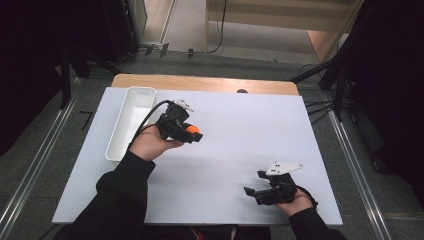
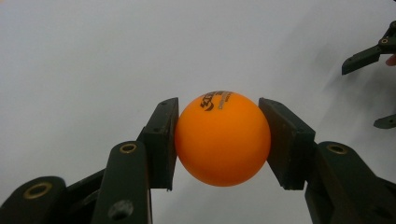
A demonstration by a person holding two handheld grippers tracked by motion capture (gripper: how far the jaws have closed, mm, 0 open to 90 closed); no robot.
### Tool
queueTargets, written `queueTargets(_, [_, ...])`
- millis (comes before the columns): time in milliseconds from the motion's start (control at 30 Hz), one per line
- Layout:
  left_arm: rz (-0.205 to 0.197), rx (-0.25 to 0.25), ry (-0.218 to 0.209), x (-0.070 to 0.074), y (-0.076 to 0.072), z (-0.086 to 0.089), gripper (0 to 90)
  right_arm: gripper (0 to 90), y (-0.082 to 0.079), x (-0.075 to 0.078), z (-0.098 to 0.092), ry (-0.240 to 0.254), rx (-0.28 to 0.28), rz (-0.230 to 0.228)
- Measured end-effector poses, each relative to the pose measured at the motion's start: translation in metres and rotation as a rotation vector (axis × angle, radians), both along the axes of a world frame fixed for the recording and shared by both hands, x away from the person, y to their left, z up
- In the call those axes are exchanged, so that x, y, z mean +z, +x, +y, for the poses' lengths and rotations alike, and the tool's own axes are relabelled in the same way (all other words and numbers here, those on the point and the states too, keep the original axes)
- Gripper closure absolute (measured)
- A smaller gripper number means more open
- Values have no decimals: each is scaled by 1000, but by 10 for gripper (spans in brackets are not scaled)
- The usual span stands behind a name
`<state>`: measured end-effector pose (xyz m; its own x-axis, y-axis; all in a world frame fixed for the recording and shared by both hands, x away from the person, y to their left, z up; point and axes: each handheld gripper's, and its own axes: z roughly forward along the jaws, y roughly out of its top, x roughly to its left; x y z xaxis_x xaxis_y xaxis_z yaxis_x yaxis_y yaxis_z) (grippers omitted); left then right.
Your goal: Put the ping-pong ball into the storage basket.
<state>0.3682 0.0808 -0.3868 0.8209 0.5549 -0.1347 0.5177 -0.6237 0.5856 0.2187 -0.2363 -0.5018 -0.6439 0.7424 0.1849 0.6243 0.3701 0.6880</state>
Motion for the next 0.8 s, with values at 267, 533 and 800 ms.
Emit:
queueTargets(267, [6,2,-9,4,1,6,510,185,0,0,0,-1,-3,1])
queueTargets(533, [-7,14,-10,11,3,16,510,185,0,0,0,-2,-3,3])
queueTargets(800, [-18,24,-6,15,5,25,510,185,0,0,0,-3,-1,-3])
